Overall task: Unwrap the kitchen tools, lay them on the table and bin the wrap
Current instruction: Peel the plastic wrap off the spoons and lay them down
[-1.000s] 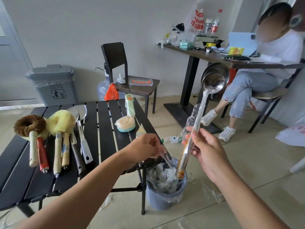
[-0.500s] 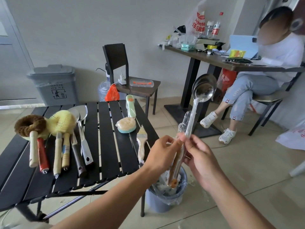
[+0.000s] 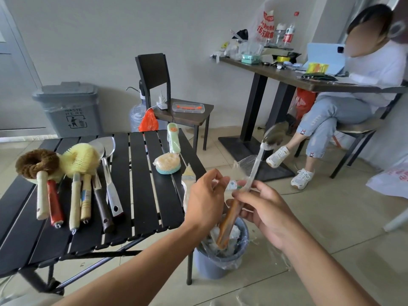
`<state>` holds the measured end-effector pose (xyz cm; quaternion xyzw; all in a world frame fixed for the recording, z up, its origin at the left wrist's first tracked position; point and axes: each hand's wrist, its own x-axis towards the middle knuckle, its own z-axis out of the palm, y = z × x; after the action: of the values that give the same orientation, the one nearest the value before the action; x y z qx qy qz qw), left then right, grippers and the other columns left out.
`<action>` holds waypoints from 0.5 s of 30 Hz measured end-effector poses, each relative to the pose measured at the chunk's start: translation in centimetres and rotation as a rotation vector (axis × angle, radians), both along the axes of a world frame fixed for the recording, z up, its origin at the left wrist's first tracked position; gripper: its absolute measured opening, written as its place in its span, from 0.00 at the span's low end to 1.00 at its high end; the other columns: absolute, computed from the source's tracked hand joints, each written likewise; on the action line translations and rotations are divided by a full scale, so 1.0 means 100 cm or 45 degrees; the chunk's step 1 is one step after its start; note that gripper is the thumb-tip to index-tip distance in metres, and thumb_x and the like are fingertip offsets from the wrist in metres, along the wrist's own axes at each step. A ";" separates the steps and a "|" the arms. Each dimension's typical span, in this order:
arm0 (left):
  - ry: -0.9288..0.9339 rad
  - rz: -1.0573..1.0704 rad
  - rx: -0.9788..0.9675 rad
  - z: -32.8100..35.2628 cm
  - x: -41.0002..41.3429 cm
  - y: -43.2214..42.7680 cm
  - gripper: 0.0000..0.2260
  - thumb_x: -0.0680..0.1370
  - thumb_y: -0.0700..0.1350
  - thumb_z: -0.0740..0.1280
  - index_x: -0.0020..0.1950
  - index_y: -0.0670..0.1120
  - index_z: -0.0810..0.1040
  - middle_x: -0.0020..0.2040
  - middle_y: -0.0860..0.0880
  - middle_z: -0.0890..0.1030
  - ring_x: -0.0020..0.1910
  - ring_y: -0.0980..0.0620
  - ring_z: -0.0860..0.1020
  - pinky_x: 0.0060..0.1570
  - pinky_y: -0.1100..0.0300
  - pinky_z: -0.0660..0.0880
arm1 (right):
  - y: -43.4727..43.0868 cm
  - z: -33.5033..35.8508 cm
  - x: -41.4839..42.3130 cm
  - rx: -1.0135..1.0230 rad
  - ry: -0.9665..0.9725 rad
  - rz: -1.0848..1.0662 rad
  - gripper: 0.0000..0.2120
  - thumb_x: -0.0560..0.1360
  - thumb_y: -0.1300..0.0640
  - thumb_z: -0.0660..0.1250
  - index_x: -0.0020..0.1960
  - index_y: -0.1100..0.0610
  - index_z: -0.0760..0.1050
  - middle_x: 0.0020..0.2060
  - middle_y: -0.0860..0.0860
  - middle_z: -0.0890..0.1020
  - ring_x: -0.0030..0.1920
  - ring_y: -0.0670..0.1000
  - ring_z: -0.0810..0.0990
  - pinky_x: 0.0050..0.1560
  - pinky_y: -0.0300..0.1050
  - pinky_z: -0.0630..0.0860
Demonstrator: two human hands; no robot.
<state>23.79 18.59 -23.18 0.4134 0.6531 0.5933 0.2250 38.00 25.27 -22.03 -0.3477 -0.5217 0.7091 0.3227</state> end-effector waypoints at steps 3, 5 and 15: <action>0.091 0.058 -0.067 -0.003 -0.006 0.002 0.13 0.86 0.53 0.66 0.45 0.48 0.77 0.37 0.50 0.84 0.31 0.50 0.82 0.30 0.55 0.78 | 0.003 0.002 0.003 -0.084 0.042 0.008 0.15 0.80 0.71 0.68 0.65 0.63 0.74 0.52 0.62 0.88 0.50 0.60 0.89 0.31 0.40 0.76; 0.106 0.080 -0.073 -0.006 -0.010 0.004 0.14 0.86 0.54 0.66 0.44 0.48 0.76 0.35 0.51 0.84 0.30 0.52 0.80 0.31 0.56 0.76 | 0.004 0.002 0.004 -0.114 0.057 0.014 0.15 0.80 0.72 0.65 0.65 0.65 0.72 0.51 0.63 0.88 0.48 0.61 0.89 0.29 0.40 0.73; 0.251 0.074 0.000 -0.013 -0.010 0.005 0.14 0.86 0.54 0.64 0.42 0.52 0.73 0.30 0.59 0.79 0.23 0.58 0.71 0.24 0.69 0.65 | 0.001 0.000 0.003 -0.127 -0.026 -0.041 0.19 0.78 0.68 0.74 0.66 0.66 0.72 0.45 0.60 0.88 0.48 0.64 0.90 0.30 0.40 0.79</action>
<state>22.77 19.07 -24.47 0.4505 0.6839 0.5560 0.1423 38.33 25.37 -22.05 -0.3789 -0.4832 0.7254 0.3109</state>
